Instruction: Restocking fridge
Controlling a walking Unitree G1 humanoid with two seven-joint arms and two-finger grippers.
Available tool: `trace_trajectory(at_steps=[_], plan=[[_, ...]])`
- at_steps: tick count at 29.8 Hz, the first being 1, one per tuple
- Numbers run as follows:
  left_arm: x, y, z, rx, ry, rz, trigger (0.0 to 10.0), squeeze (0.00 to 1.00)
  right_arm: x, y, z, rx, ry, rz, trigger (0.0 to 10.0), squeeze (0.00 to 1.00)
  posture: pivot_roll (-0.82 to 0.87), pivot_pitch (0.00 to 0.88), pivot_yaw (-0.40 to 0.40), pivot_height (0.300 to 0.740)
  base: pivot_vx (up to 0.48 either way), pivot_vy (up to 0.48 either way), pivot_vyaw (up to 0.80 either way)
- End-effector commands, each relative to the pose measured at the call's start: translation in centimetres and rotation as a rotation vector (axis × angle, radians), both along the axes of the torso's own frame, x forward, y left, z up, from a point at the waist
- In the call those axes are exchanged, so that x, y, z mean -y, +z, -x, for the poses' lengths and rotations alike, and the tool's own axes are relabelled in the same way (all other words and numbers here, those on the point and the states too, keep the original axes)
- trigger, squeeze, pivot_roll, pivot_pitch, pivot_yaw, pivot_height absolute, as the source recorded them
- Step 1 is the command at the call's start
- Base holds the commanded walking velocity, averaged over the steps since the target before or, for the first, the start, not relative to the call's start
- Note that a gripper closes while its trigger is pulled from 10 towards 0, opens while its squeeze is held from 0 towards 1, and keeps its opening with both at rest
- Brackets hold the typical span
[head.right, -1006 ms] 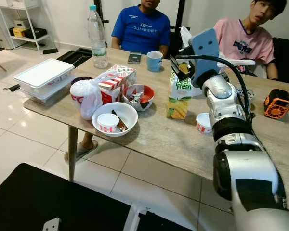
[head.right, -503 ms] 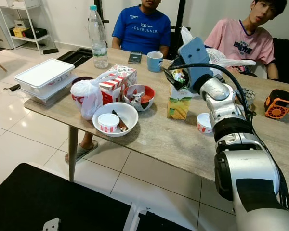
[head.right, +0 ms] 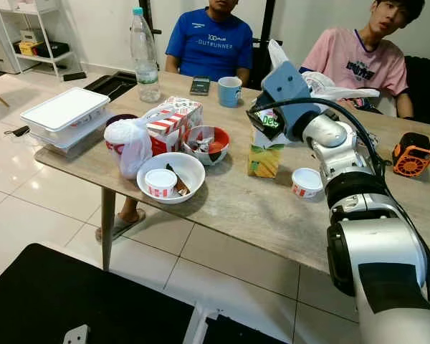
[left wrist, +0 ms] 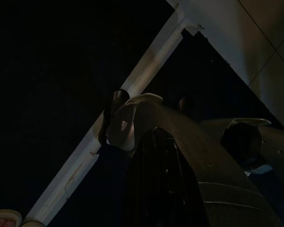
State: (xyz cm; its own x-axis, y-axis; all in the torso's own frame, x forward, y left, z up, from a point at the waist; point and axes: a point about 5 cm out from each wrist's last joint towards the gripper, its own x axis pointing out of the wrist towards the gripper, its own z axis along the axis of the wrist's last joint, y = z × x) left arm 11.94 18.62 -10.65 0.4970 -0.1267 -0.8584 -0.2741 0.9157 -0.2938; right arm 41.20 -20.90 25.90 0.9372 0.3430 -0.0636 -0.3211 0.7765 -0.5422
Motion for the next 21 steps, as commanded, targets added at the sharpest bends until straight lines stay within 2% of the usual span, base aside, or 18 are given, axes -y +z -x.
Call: trace_trajectory(at_steps=[1,10,15,17,19,21], plan=[[0.6,-0.3,0.7,-0.022,0.007,0.02,10.0,0.0,0.3,0.2,-0.1,-0.01,-0.023,-0.007,10.0,0.0,-0.02,0.0,-0.026,0.74,0.0,0.0,0.0],[0.5,-0.4,1.4,-0.03,0.004,0.018,10.0,0.0,0.6,0.3,-0.2,-0.016,-0.064,-0.076,10.0,0.0,-0.01,0.012,-0.024,0.74,0.0,0.0,0.0],[0.0,-0.7,3.0,-0.048,0.011,0.017,10.0,0.0,2.2,3.0,0.0,0.081,-0.093,-0.237,10.0,0.0,0.02,0.068,-0.021,0.74,0.0,0.0,0.0],[-0.1,-0.7,3.2,-0.05,0.011,0.016,10.0,0.0,2.3,3.2,0.0,0.089,-0.089,-0.246,10.0,0.0,0.02,0.068,-0.021,0.74,0.0,0.0,0.0],[-0.4,-0.8,4.0,-0.063,0.015,0.011,10.0,0.0,2.4,4.1,0.2,0.104,-0.061,-0.303,10.0,0.0,0.02,0.094,-0.017,0.74,0.0,0.0,0.0],[-0.7,-0.9,4.7,-0.075,0.016,0.006,10.0,0.0,2.8,4.5,0.2,0.106,-0.07,-0.301,10.0,0.0,0.02,0.116,-0.016,0.74,0.0,0.0,0.0]])
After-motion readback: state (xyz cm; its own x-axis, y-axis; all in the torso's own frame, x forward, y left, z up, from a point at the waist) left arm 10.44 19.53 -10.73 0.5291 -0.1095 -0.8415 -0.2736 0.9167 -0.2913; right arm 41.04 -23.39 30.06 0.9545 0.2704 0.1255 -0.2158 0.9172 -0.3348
